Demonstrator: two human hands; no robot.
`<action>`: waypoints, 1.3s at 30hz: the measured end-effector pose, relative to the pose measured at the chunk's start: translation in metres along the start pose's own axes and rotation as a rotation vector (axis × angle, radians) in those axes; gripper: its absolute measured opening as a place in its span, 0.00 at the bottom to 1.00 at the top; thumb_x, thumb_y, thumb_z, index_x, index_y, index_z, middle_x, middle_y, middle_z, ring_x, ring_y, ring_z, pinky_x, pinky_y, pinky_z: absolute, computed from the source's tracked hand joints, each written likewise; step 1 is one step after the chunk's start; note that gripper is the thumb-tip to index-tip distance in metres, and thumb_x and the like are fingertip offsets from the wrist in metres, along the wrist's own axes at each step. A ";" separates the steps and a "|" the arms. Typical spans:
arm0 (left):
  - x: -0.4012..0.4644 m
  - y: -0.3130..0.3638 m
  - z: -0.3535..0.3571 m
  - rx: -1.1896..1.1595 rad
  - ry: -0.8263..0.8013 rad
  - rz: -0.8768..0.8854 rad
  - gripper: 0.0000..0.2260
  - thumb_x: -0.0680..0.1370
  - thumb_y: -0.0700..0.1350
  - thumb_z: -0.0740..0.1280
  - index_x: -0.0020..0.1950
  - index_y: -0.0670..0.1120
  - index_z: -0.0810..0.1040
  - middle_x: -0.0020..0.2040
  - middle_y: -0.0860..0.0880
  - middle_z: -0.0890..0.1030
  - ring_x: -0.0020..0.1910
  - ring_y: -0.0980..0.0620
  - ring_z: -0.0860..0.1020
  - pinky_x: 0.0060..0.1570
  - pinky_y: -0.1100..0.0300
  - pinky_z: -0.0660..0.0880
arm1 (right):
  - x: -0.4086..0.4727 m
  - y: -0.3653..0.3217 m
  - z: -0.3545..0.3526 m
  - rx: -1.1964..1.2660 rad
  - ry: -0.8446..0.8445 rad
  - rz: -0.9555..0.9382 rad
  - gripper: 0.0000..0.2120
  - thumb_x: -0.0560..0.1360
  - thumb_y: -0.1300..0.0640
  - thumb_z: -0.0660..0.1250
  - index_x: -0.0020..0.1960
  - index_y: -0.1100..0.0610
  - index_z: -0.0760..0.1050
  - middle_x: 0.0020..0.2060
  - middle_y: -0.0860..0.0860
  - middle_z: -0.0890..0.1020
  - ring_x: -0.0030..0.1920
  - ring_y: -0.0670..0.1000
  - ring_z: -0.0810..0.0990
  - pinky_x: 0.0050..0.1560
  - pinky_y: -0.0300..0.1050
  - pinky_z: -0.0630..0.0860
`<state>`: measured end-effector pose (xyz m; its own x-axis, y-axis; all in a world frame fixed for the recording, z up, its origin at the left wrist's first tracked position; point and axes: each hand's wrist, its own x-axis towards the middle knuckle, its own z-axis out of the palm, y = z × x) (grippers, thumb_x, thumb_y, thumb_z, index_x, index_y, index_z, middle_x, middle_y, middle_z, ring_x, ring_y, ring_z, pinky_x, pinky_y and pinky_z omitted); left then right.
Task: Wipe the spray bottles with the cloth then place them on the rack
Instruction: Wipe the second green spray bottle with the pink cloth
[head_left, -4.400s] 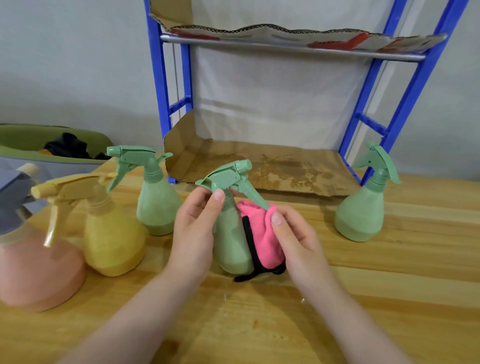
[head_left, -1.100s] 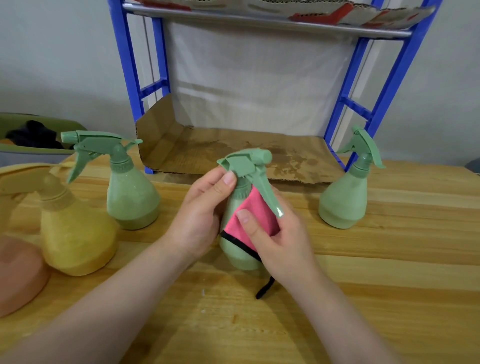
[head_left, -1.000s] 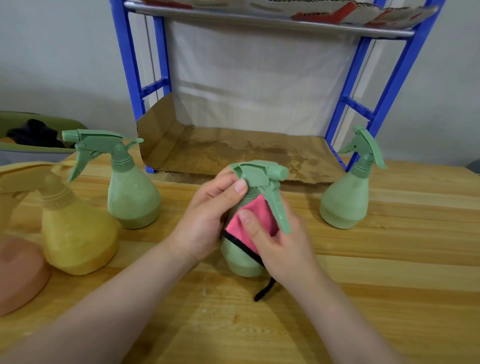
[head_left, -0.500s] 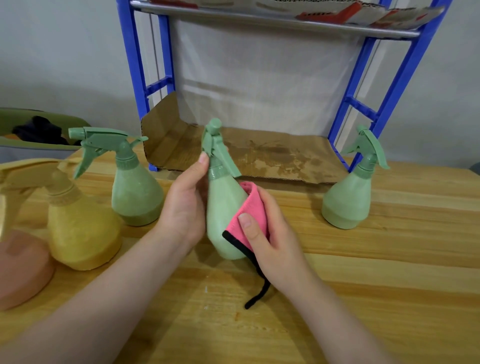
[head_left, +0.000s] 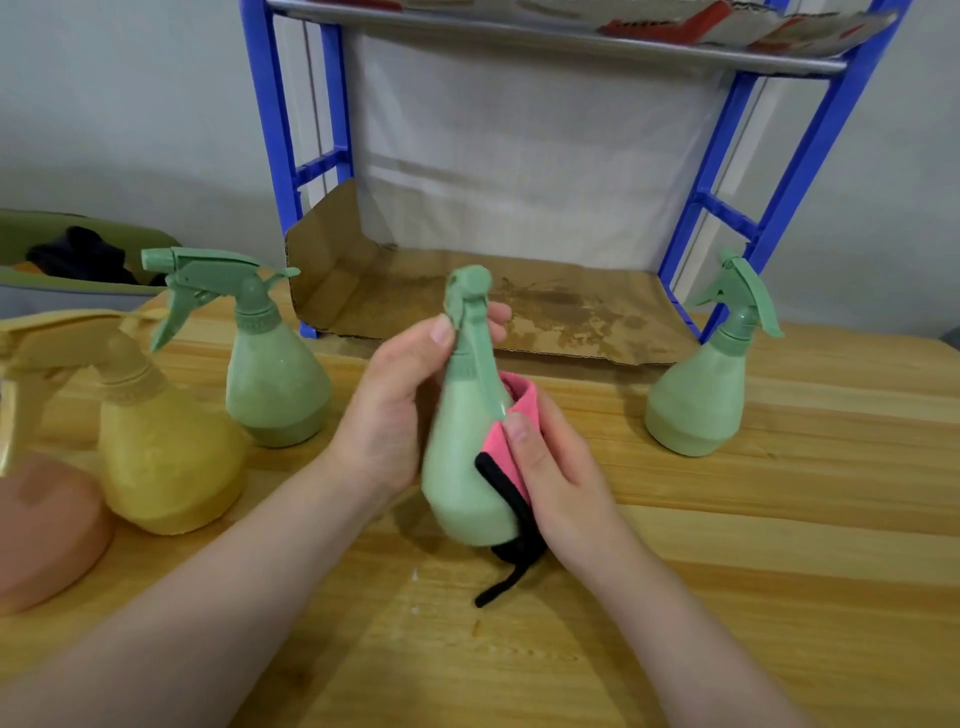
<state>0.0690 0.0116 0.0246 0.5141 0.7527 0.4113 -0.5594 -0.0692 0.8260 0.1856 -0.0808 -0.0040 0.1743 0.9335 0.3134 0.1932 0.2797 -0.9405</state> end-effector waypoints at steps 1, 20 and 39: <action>-0.002 -0.001 0.003 0.031 -0.038 -0.007 0.15 0.79 0.44 0.56 0.45 0.43 0.82 0.55 0.50 0.83 0.50 0.54 0.80 0.49 0.61 0.77 | 0.000 0.000 -0.001 -0.011 -0.001 -0.017 0.22 0.75 0.34 0.62 0.65 0.41 0.71 0.55 0.40 0.82 0.56 0.43 0.81 0.52 0.38 0.77; -0.007 -0.006 0.010 0.463 -0.279 -0.058 0.18 0.76 0.49 0.67 0.64 0.45 0.79 0.64 0.49 0.79 0.68 0.46 0.73 0.70 0.41 0.67 | 0.000 -0.004 -0.004 -0.299 0.192 -0.124 0.08 0.76 0.44 0.66 0.54 0.35 0.71 0.42 0.42 0.81 0.42 0.46 0.81 0.41 0.46 0.79; -0.002 0.003 0.010 0.072 0.109 0.088 0.09 0.73 0.53 0.66 0.48 0.59 0.85 0.58 0.51 0.83 0.59 0.53 0.79 0.64 0.47 0.75 | -0.001 0.006 -0.001 -0.381 0.202 -0.150 0.26 0.76 0.38 0.61 0.70 0.47 0.68 0.63 0.41 0.75 0.63 0.43 0.75 0.60 0.40 0.74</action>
<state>0.0723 0.0032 0.0298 0.3893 0.8079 0.4423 -0.5492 -0.1819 0.8156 0.1875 -0.0806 -0.0097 0.2949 0.8157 0.4977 0.5659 0.2706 -0.7788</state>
